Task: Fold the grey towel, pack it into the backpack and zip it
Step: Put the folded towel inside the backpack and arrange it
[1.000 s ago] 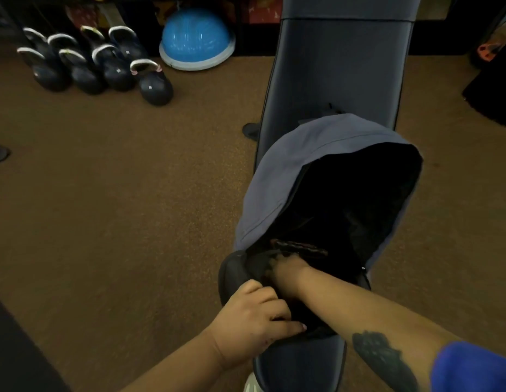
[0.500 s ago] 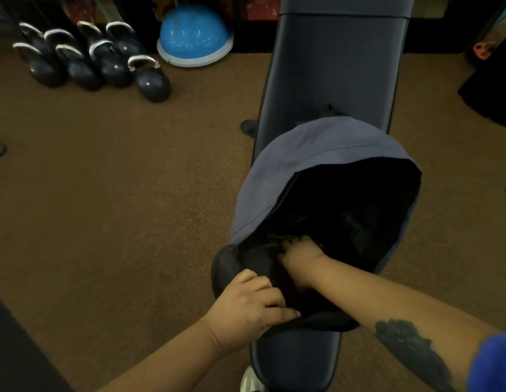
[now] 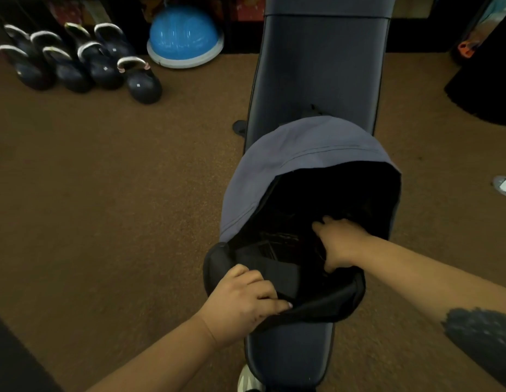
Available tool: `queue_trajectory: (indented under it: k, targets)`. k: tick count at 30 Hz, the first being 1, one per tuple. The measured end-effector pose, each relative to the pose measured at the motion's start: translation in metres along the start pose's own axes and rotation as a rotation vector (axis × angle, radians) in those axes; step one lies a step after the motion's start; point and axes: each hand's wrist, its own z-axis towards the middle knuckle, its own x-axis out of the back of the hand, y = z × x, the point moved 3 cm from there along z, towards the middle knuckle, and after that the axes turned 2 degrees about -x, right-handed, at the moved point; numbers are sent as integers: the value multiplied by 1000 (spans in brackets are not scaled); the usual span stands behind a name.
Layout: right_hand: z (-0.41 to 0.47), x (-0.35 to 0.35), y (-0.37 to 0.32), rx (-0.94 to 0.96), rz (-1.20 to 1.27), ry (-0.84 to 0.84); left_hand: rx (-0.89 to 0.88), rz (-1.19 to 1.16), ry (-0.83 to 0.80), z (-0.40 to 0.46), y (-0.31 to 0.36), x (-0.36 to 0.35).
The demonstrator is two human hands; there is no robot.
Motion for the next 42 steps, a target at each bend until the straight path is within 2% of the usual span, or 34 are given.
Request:
queue_trajectory:
  k: [5, 17, 21, 24, 26, 28, 30, 35, 42]
  targets:
    - [-3, -12, -4, 15, -60, -50, 8, -8, 10, 3, -2, 1]
    - [33, -33, -48, -33, -581, -258, -8, -12, 0, 6, -3, 1]
    - [42, -37, -58, -8, -685, -248, -16, -14, -4, 7, -3, 1]
    - [43, -32, -73, 91, -584, -92, -17, -24, -1, 7, -4, 0]
    - [53, -37, -85, 151, -327, -31, -17, -28, -6, 6, -4, -2]
    - [69, -52, -88, 98, -86, -138, -16, -38, -16, 4, -3, -5]
    - [83, -66, -88, 23, 45, -232, -29, -38, -21, 3, -3, -5]
    - [98, -83, -82, -45, 156, -218, -55, -32, -18, 3, 0, -5]
    - [101, -89, -74, -82, 23, -278, -29, -40, -29, 4, 0, -6]
